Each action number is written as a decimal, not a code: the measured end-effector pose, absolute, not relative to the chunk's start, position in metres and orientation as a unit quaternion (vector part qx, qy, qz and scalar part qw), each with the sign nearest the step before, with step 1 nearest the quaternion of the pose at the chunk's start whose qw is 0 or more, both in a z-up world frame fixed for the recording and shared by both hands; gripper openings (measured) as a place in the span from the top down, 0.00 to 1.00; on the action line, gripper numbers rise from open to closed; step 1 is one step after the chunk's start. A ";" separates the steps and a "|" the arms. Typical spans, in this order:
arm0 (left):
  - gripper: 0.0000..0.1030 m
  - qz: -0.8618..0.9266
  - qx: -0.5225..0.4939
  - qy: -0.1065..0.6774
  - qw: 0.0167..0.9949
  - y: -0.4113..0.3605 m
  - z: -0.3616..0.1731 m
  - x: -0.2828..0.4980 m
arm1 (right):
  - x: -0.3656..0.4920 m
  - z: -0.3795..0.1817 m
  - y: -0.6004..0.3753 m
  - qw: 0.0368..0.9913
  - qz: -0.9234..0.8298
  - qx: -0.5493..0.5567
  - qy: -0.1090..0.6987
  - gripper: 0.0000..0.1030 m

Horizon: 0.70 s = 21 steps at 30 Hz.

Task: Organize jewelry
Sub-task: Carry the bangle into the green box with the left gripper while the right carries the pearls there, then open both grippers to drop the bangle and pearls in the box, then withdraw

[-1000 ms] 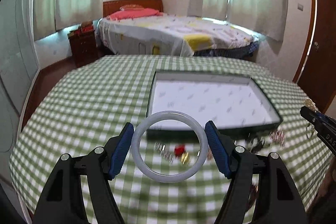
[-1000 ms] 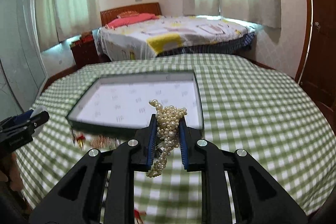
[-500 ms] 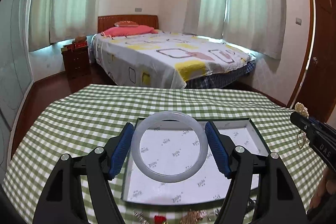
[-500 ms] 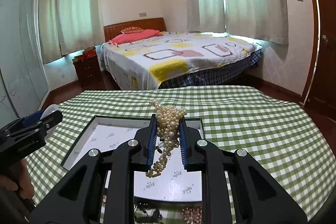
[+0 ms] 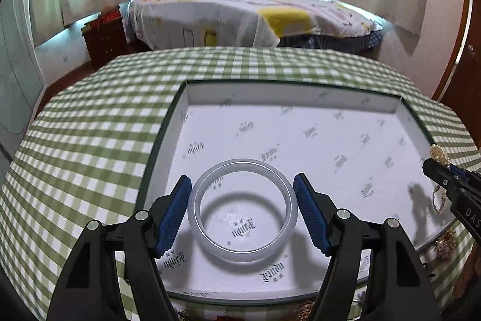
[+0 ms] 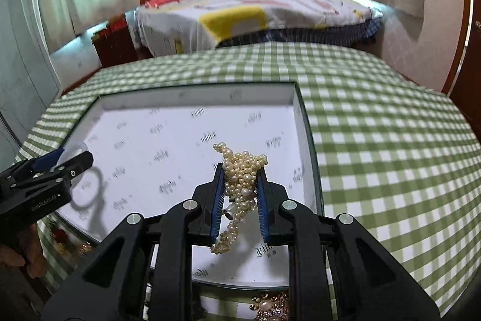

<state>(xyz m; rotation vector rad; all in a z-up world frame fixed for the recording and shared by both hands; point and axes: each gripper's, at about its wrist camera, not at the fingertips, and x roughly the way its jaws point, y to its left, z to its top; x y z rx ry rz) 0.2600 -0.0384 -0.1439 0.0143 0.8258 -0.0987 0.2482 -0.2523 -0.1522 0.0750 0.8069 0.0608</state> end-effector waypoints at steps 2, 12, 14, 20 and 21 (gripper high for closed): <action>0.34 -0.051 0.006 0.410 0.911 -0.039 -0.150 0.260 | 0.249 -0.158 -0.252 0.914 0.029 0.039 0.403 0.81; 0.28 -0.043 0.028 0.408 0.911 -0.050 -0.157 0.257 | 0.248 -0.166 -0.248 0.910 0.028 0.033 0.412 0.70; 0.27 -0.042 0.031 0.404 0.913 -0.049 -0.155 0.257 | 0.247 -0.166 -0.249 0.910 0.028 0.037 0.412 0.65; 0.27 -0.040 0.034 0.389 0.920 -0.044 -0.145 0.245 | 0.236 -0.153 -0.249 0.915 0.028 0.038 0.400 0.63; 0.27 -0.040 0.034 0.386 0.921 -0.043 -0.142 0.241 | 0.232 -0.149 -0.249 0.917 0.028 0.037 0.397 0.63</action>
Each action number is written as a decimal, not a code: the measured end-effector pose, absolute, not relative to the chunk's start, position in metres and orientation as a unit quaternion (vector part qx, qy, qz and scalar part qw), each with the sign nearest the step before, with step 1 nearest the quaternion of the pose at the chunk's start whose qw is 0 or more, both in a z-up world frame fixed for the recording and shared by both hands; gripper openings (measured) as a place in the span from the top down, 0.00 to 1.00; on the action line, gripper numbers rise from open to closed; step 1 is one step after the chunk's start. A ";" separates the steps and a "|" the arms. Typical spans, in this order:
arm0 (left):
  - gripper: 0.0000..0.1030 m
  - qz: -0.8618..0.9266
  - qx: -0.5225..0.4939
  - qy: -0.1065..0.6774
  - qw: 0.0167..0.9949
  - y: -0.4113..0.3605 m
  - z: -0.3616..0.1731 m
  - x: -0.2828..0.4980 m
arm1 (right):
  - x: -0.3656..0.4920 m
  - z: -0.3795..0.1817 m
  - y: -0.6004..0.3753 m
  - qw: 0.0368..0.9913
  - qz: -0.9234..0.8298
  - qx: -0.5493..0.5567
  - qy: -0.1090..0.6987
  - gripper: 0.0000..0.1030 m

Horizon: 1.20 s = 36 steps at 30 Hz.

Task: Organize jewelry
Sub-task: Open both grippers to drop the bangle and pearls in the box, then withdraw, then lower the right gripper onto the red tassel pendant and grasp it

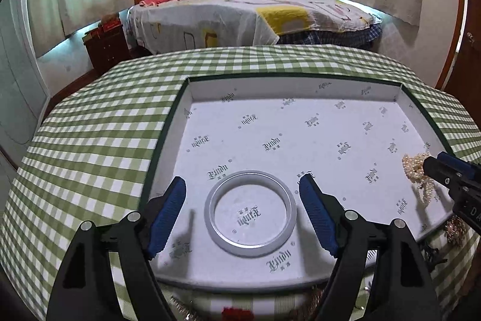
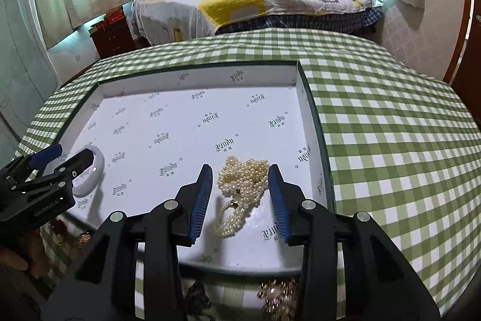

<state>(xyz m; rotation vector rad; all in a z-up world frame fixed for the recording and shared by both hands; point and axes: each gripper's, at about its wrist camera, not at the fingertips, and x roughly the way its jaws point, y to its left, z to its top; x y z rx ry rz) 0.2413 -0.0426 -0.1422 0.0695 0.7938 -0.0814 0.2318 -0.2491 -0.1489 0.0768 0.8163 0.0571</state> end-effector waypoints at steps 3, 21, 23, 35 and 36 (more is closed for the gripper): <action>0.27 -0.039 0.031 0.377 0.925 -0.037 -0.133 0.225 | 0.217 -0.138 -0.246 0.921 0.028 0.034 0.388 0.63; 0.27 -0.003 0.013 0.395 0.919 0.022 -0.127 0.123 | 0.116 -0.132 -0.225 0.917 0.045 0.024 0.395 0.63; 0.27 0.000 0.008 0.397 0.918 0.025 -0.129 0.114 | 0.108 -0.134 -0.223 0.916 0.046 0.024 0.397 0.63; 0.27 0.007 -0.001 0.383 0.924 0.037 -0.122 0.067 | 0.062 -0.139 -0.206 0.917 0.067 0.017 0.393 0.63; 0.27 0.007 -0.002 0.382 0.924 0.038 -0.122 0.065 | 0.059 -0.140 -0.205 0.917 0.069 0.018 0.393 0.63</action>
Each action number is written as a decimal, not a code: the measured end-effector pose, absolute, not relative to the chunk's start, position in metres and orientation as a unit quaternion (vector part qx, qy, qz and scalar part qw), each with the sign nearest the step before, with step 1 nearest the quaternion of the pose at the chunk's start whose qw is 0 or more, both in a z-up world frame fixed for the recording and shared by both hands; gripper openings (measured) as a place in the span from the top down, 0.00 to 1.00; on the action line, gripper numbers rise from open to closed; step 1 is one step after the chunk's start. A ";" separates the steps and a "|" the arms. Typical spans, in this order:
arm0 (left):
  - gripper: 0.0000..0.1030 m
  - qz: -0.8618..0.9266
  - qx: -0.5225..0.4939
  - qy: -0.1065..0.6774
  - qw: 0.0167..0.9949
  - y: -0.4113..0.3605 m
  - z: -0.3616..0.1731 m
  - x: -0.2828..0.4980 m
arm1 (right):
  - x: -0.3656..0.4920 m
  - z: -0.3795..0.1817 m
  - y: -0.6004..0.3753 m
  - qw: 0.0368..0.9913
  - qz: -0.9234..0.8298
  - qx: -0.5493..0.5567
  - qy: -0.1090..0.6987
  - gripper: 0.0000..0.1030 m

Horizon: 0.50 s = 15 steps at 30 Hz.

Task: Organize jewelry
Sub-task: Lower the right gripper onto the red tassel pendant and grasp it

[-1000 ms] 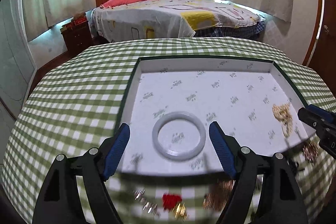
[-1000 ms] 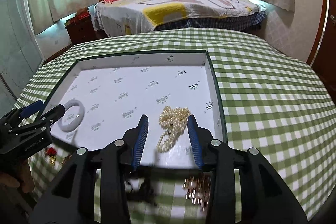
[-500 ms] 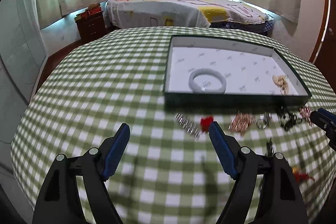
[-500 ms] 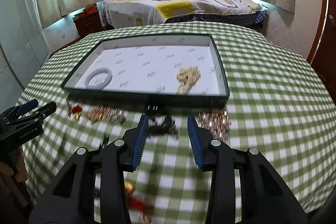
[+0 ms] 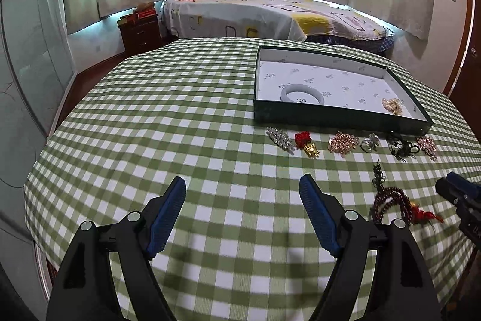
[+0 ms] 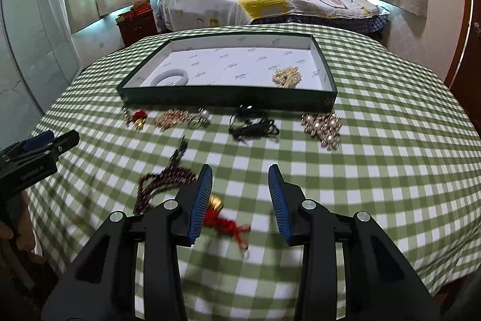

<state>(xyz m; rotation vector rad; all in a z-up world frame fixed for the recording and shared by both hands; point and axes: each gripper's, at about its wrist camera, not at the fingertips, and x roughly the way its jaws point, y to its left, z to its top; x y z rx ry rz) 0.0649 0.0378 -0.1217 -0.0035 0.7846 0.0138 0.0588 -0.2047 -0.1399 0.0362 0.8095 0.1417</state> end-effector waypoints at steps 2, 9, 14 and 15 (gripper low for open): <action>0.27 0.006 -0.003 0.381 0.925 0.038 -0.121 0.059 | 0.052 -0.143 -0.201 0.915 0.073 0.017 0.396 0.63; 0.27 0.008 -0.003 0.375 0.927 0.039 -0.119 0.047 | 0.042 -0.155 -0.193 0.907 0.087 0.016 0.411 0.63; 0.27 0.012 -0.004 0.377 0.926 0.041 -0.120 0.044 | 0.042 -0.160 -0.190 0.904 0.091 0.016 0.417 0.63; 0.27 0.012 -0.005 0.378 0.926 0.041 -0.120 0.044 | 0.042 -0.161 -0.189 0.904 0.091 0.014 0.418 0.63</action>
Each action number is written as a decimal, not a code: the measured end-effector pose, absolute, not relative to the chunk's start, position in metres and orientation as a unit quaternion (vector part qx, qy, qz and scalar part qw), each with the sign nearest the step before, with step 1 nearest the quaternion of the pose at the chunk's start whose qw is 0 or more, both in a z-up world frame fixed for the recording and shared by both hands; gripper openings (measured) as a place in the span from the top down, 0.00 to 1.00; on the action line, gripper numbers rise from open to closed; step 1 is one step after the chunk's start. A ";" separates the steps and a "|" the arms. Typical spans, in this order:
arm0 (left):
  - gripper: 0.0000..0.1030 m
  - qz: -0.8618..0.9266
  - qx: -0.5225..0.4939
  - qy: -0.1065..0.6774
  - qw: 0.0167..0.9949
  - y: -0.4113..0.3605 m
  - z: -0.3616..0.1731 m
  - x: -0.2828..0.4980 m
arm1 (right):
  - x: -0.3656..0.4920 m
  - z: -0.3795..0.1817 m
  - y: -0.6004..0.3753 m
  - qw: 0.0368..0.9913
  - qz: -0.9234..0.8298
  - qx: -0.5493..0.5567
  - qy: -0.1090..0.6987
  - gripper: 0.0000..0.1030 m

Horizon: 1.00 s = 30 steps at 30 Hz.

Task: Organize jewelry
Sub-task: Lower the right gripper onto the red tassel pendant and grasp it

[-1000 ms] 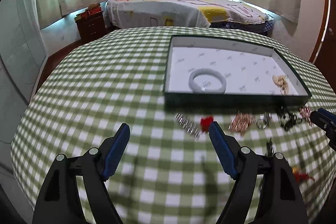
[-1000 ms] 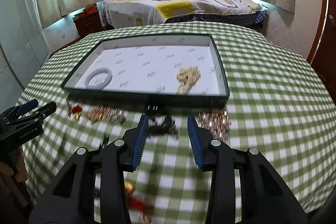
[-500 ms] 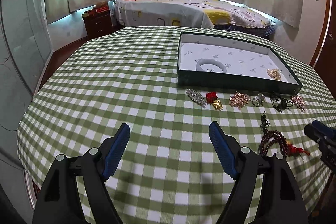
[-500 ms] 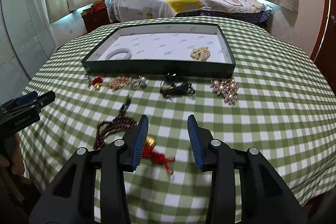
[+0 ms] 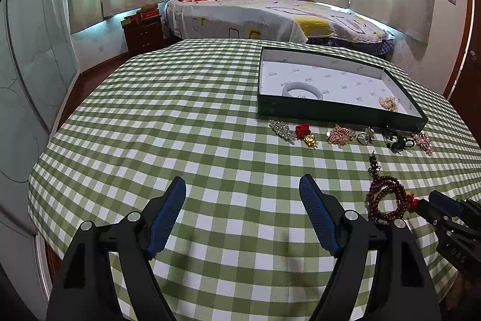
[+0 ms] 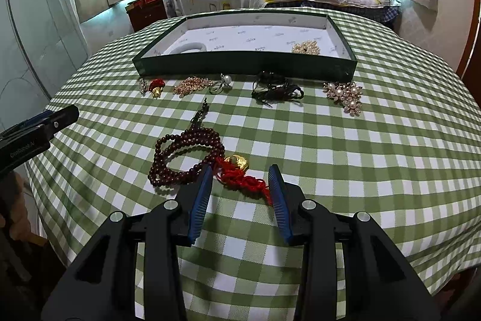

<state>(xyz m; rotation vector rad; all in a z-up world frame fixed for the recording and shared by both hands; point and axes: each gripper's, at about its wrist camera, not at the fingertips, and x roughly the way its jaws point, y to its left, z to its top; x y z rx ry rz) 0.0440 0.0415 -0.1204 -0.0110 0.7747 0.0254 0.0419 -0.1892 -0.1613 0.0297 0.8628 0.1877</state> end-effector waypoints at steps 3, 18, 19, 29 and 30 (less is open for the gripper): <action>0.27 0.012 -0.007 0.381 0.924 0.042 -0.122 0.044 | 0.043 -0.163 -0.189 0.904 0.089 0.013 0.419 0.63; 0.27 0.014 -0.008 0.389 0.921 0.042 -0.128 0.047 | 0.047 -0.171 -0.188 0.900 0.088 0.005 0.426 0.63; 0.27 0.014 -0.008 0.389 0.921 0.042 -0.128 0.047 | 0.046 -0.171 -0.188 0.900 0.088 0.005 0.426 0.64; 0.27 0.014 -0.008 0.391 0.920 0.042 -0.130 0.046 | 0.046 -0.171 -0.191 0.903 0.080 -0.006 0.423 0.84; 0.27 0.013 -0.008 0.392 0.920 0.042 -0.131 0.046 | 0.046 -0.171 -0.192 0.902 0.083 -0.004 0.423 0.88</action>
